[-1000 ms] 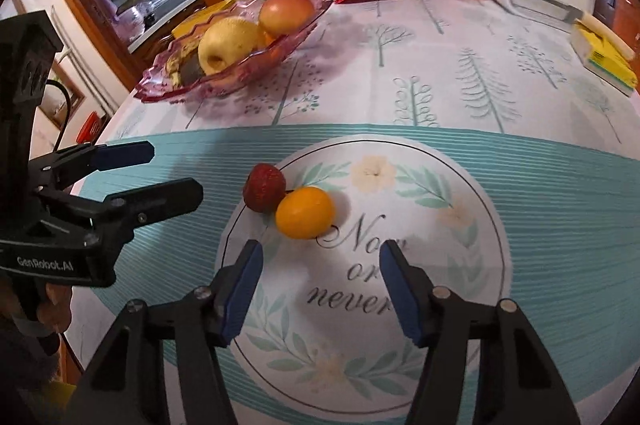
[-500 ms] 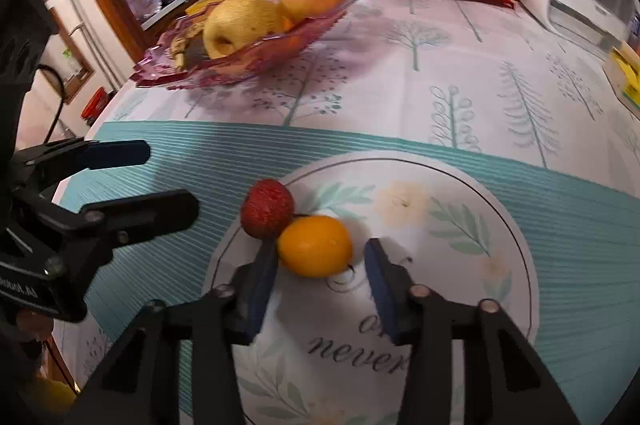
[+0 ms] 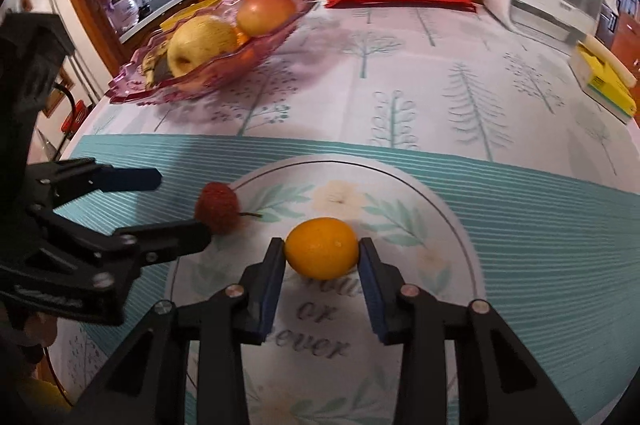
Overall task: Organize fruits
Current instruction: 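Grasp the red lychee with the left gripper while the right gripper grasps the orange, then carry the lychee and orange into the pink glass bowl and open both grippers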
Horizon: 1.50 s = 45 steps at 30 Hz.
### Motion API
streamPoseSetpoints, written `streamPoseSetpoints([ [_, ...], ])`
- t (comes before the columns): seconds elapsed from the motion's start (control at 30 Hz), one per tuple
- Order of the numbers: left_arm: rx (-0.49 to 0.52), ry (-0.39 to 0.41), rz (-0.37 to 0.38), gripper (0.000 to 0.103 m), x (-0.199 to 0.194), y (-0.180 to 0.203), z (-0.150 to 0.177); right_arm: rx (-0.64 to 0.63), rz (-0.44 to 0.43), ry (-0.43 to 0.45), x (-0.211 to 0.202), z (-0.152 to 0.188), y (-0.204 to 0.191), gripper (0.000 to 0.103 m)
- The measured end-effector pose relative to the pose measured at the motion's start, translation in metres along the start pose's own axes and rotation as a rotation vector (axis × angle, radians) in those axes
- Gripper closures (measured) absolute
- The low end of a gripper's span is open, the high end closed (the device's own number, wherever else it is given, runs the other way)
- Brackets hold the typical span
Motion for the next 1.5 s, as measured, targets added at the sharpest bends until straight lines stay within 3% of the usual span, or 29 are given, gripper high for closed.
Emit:
streamPoseSetpoints([
  [0.13, -0.003, -0.003, 0.015, 0.035, 0.008, 0.006, -0.004, 0.015, 0.005, 0.007, -0.004, 0.002, 0.006, 0.066],
  [0.3, -0.004, -0.008, 0.044, 0.071, 0.011, 0.014, -0.009, 0.028, 0.004, 0.009, -0.007, 0.005, 0.010, 0.066],
  [0.63, -0.032, -0.012, 0.041, 0.071, 0.004, 0.017, 0.000, 0.049, -0.009, 0.017, -0.015, 0.007, 0.012, 0.066],
  [0.97, -0.030, 0.016, 0.071, 0.071, -0.036, 0.016, 0.020, 0.042, -0.023, 0.044, -0.040, 0.007, -0.009, 0.066],
  [1.3, -0.063, 0.079, -0.077, 0.071, -0.103, -0.025, 0.008, -0.051, -0.072, 0.085, -0.074, -0.020, -0.061, 0.066],
  [1.5, -0.100, 0.180, -0.163, 0.071, -0.164, -0.064, -0.025, -0.132, -0.111, 0.123, -0.100, -0.067, -0.093, 0.066],
])
Point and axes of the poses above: each gripper's, at about its wrist camera, not at the fingertips, and x roughly the way its jaws point, y to its right, z to its underside, the point moved 5 cm from there along x, roughly the way its jaws point, and after that the axes turned 1 degree about x, right-handed, at the moved point
